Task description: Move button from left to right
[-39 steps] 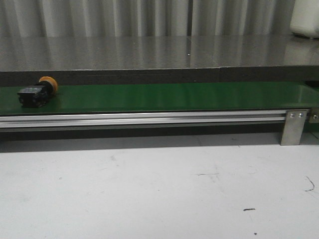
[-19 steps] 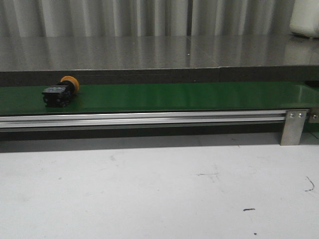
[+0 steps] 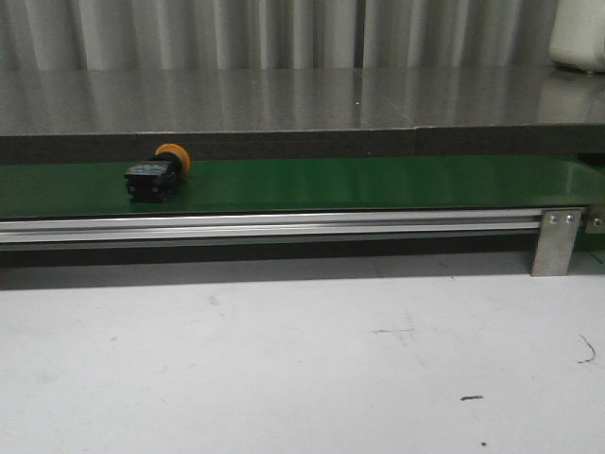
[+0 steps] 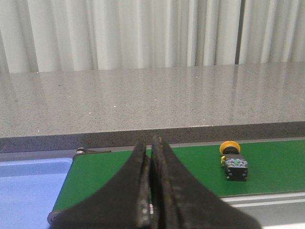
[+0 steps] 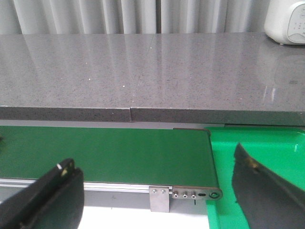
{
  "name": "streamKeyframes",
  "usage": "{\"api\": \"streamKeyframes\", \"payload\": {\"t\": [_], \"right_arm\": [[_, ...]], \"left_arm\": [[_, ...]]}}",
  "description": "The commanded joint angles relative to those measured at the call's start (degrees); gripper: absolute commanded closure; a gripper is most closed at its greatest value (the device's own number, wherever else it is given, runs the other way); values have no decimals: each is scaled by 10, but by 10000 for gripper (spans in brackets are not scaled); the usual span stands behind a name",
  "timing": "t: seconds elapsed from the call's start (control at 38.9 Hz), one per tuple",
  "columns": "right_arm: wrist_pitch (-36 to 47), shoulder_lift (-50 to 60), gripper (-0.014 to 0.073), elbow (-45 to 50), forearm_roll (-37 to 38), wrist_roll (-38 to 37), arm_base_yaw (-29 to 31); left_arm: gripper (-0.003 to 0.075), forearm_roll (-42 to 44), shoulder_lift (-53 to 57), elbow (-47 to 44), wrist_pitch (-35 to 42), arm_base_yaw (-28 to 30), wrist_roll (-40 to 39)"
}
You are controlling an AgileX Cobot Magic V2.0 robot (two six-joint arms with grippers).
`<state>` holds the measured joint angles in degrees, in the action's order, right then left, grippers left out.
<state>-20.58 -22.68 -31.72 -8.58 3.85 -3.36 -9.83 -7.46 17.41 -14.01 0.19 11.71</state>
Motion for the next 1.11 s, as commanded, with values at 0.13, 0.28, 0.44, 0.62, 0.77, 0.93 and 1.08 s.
{"api": "streamKeyframes", "payload": {"t": [0.13,0.28,0.44,0.62,0.77,0.93,1.08], "right_arm": [[59,-8,-52,-20,41,32,2],[58,-8,-52,-20,41,32,2],[58,-8,-52,-20,41,32,2],[58,-8,-52,-20,41,32,2],[58,-8,-52,-20,41,32,2],[58,-8,-52,-20,41,32,2],[58,-8,-52,-20,40,32,2]], "left_arm": [[741,-8,-5,14,49,-5,-7],[741,-8,-5,14,49,-5,-7],[741,-8,-5,14,49,-5,-7],[741,-8,-5,14,49,-5,-7],[741,-8,-5,14,49,-5,-7],[741,-8,-5,14,49,-5,-7],[741,-8,-5,14,49,-5,-7]]}}
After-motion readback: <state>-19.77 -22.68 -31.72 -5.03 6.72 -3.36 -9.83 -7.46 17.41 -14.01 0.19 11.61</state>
